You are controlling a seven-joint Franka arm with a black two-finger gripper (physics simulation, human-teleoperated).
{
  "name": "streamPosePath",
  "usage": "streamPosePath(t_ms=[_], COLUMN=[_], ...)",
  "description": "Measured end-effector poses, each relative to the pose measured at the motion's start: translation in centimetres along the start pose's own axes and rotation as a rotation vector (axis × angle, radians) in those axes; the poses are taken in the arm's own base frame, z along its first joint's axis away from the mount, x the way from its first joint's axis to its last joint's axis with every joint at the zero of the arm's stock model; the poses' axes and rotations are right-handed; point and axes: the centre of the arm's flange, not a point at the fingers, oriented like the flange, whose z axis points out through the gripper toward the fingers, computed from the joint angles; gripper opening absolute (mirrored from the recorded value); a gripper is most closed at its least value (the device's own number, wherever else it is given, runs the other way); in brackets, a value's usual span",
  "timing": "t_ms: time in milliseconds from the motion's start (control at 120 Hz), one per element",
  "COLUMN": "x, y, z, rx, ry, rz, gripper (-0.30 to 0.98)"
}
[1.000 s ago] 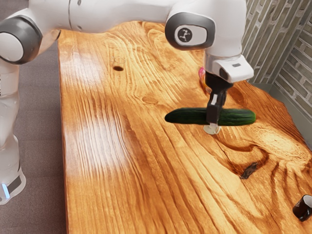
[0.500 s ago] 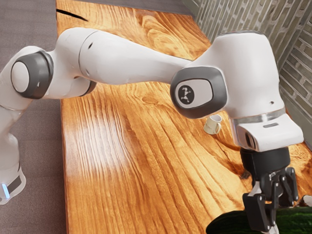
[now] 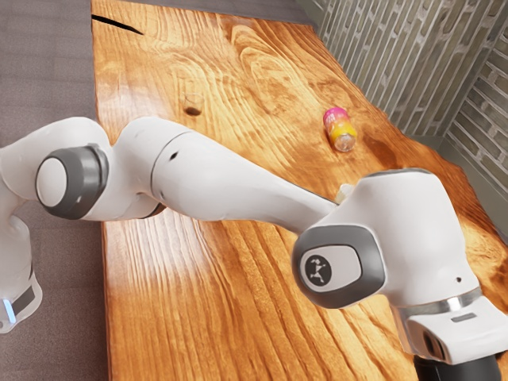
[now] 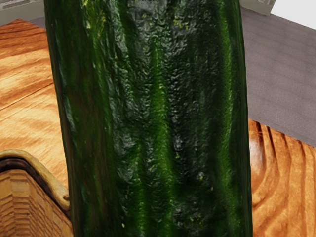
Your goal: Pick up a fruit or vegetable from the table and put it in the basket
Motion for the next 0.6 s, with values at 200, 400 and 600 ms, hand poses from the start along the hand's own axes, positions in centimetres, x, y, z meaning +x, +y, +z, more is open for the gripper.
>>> streamPosePath(t_ms=[200, 400, 600], x=[0.0, 1.0, 1.6], y=[-0.2, -0.5, -3.4], z=[0.1, -2.2, -29.1], rx=[-0.016, 0.016, 0.455], ry=[0.016, 0.020, -0.160], rz=[-0.024, -0.014, 0.000], gripper=[0.48, 0.64, 0.67])
